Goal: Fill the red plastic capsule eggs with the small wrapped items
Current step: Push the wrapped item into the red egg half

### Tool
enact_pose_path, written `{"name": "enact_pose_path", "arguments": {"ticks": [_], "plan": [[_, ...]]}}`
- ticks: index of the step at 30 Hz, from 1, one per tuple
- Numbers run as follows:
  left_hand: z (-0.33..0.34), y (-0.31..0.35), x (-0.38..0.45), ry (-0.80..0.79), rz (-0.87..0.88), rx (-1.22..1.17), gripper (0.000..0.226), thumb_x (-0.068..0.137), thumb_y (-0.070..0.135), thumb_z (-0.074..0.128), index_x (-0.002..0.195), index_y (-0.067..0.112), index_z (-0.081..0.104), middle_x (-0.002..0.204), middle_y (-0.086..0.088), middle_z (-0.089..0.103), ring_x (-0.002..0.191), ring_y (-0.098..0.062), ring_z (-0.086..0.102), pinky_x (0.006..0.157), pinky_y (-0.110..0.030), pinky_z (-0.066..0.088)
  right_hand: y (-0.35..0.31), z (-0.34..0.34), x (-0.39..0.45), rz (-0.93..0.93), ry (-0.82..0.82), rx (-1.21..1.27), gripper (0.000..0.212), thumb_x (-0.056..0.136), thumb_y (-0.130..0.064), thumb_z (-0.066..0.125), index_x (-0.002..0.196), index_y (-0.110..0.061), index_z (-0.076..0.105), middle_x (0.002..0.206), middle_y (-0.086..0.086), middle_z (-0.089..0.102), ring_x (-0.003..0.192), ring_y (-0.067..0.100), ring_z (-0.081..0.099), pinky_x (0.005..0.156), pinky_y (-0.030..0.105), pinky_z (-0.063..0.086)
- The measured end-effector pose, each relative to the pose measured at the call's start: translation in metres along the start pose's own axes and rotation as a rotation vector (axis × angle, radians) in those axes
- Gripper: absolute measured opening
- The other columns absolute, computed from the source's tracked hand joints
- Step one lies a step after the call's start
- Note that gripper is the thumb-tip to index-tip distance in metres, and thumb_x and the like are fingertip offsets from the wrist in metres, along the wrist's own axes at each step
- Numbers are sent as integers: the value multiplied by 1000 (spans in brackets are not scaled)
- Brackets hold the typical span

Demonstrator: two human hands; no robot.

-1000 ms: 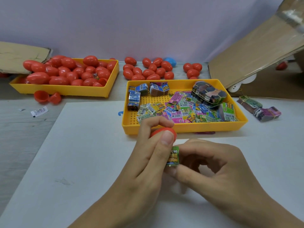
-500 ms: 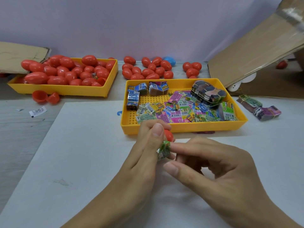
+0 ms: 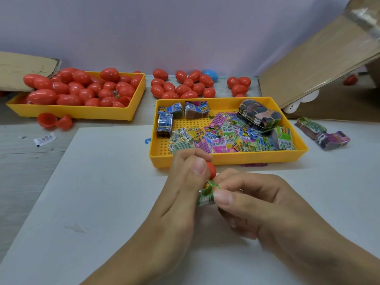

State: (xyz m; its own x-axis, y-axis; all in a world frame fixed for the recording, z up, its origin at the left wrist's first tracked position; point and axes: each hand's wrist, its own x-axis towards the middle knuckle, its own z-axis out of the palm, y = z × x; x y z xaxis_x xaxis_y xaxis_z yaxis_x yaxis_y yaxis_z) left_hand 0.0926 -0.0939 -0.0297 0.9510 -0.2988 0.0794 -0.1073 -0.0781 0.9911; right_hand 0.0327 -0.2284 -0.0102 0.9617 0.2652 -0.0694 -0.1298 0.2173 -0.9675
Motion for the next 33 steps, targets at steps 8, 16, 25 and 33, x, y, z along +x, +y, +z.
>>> {"name": "enact_pose_path", "arguments": {"ticks": [8, 16, 25, 33], "plan": [[-16, -17, -26, -34, 161, -163, 37, 94, 47, 38, 88, 33, 70, 104, 10, 54, 88, -14, 52, 76, -26, 43, -1, -4, 1, -323, 179, -308, 10, 74, -33, 68, 67, -26, 71, 65, -7, 58, 54, 2, 48, 50, 11, 37], [-13, -11, -26, 140, 181, -133, 30, 92, 22, 56, 116, 33, 71, 97, 5, 62, 77, -17, 60, 71, -23, 51, 3, -7, 2, -422, 388, -480, 19, 75, -38, 65, 75, -19, 66, 70, -2, 57, 61, 7, 49, 51, 16, 39], [-8, -3, -31, 160, 308, -210, 20, 76, 22, 76, 93, 24, 66, 93, 1, 70, 85, -16, 69, 75, -30, 59, 6, -9, 5, -468, 438, -643, 15, 81, -40, 64, 79, -27, 68, 77, -2, 59, 68, 17, 55, 53, 39, 45], [-10, -3, -32, 114, 245, -277, 29, 74, 20, 72, 103, 19, 70, 95, -1, 73, 91, -19, 71, 78, -33, 60, 5, -9, 5, -368, 314, -356, 15, 78, -38, 66, 76, -24, 73, 65, -9, 60, 54, 3, 49, 50, 10, 38]]}}
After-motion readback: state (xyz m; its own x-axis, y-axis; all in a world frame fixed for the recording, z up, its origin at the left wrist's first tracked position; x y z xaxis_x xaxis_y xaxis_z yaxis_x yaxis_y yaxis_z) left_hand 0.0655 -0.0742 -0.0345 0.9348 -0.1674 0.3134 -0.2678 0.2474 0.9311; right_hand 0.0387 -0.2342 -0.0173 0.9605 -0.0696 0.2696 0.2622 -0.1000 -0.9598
